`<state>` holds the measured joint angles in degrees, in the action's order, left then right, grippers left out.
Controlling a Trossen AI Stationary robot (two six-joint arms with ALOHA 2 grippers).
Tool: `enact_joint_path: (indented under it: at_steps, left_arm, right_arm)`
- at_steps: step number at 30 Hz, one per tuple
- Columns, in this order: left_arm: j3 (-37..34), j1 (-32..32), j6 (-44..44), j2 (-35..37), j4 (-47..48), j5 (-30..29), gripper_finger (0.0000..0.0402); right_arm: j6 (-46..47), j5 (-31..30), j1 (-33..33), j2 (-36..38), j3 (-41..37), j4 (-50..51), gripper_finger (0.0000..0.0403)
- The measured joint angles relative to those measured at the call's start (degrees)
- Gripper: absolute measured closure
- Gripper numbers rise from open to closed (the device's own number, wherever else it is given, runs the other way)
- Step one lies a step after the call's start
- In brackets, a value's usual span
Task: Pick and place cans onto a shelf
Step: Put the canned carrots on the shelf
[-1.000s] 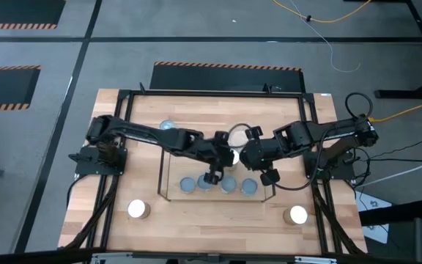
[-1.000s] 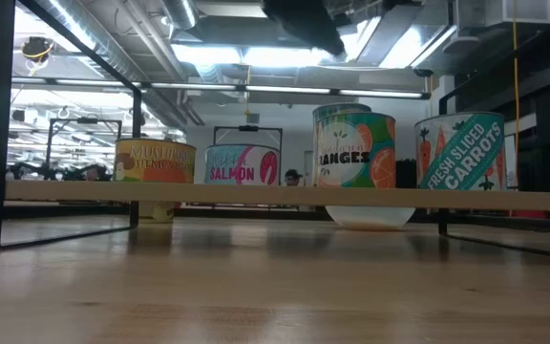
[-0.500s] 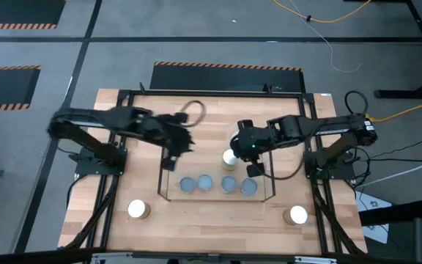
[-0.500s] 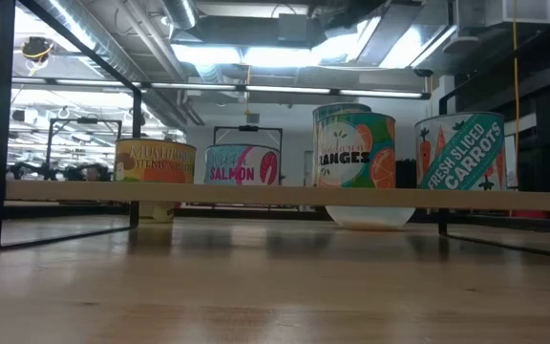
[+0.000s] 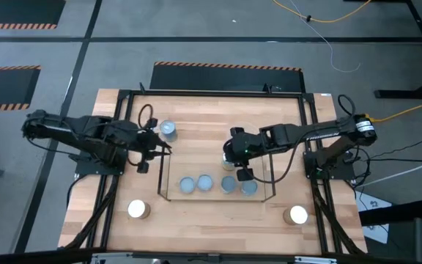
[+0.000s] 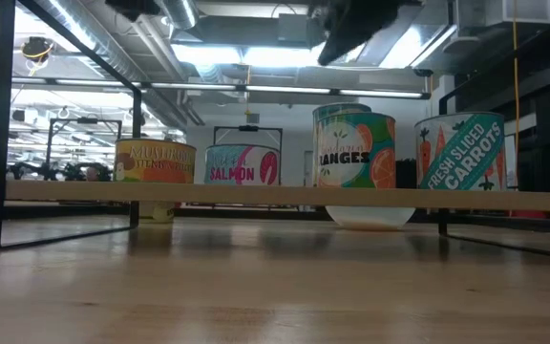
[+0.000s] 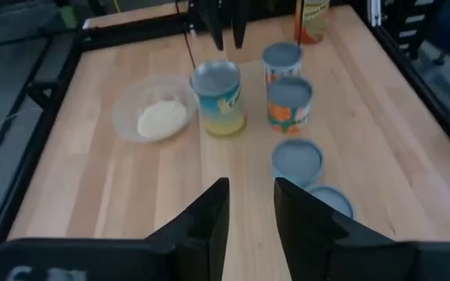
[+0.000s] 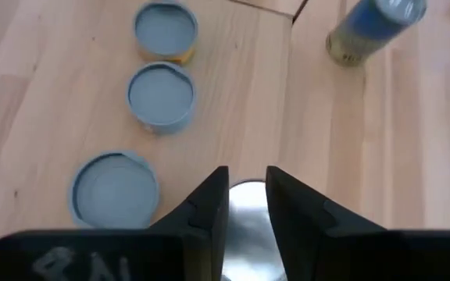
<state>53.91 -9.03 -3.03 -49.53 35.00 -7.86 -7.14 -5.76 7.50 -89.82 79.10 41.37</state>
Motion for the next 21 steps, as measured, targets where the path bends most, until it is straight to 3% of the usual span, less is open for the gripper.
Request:
enact_joint_path:
  at_steps: [8, 11, 21]
  left_arm:
    - [-6.72, -0.29, 0.05, 5.73, -4.84, -0.17, 0.0305]
    - [-7.03, -0.29, 0.09, 5.98, -4.91, -0.15, 0.0305]
    - [-7.06, -0.29, 0.09, 5.98, -5.17, -0.17, 0.0305]
  right_arm:
    - [7.22, 3.79, 0.01, 0.0, -5.78, -0.87, 0.0311]
    - [8.71, 6.22, 0.01, 0.0, -6.82, -1.63, 0.0311]
    - [8.48, 5.57, 0.01, 0.0, -9.32, -4.15, 0.0311]
